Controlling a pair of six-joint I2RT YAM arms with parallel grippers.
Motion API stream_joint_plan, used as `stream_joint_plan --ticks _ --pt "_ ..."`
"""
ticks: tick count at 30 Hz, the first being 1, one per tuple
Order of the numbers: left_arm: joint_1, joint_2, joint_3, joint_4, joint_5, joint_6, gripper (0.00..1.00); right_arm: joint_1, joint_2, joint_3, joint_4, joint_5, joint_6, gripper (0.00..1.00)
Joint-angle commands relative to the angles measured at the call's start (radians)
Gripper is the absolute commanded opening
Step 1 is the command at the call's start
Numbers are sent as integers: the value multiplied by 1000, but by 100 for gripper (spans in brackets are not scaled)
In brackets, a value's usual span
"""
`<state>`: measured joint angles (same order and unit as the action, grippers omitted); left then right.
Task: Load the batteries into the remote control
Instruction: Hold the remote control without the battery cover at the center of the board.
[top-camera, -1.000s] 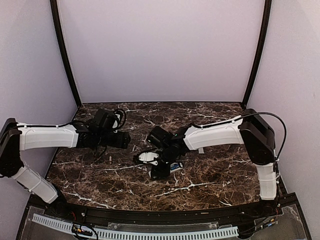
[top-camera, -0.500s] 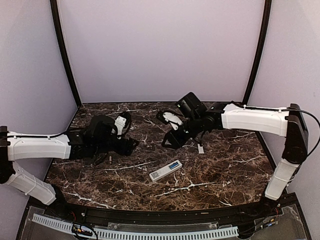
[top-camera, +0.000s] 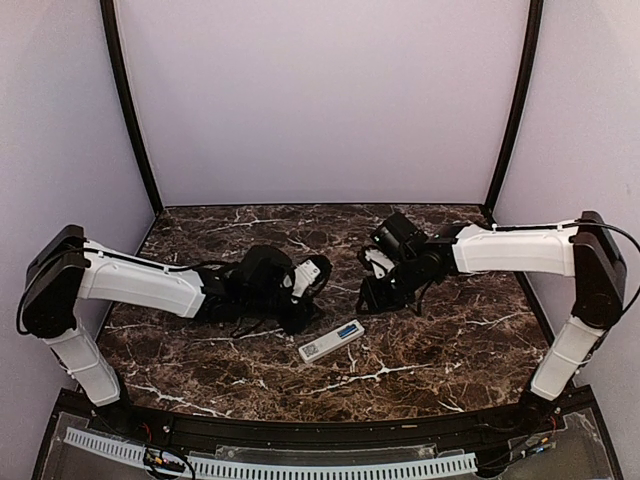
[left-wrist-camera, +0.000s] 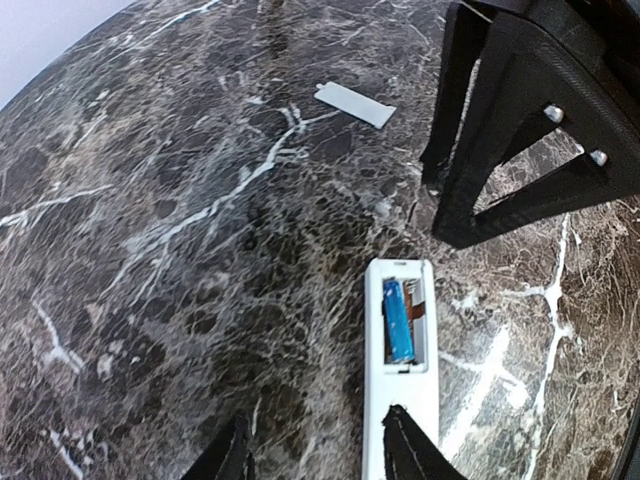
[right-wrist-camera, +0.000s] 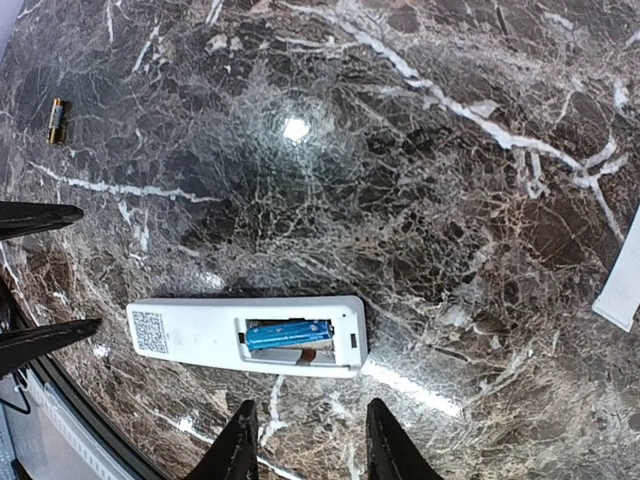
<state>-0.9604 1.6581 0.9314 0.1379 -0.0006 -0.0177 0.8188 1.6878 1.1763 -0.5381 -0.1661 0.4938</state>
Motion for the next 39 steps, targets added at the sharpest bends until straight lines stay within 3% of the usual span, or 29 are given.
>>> stream_joint_plan --ticks 1,10,17,39 --pt "-35 76 87 -56 70 73 43 -21 -31 -49 118 -65 62 31" --pt "-60 138 115 -73 82 132 39 -26 68 -25 106 -118 46 23" --pt "-61 173 127 -65 48 165 39 -26 98 -21 120 -115 33 26" --pt "-65 217 130 -37 43 184 32 -18 186 9 134 -154 4 16"
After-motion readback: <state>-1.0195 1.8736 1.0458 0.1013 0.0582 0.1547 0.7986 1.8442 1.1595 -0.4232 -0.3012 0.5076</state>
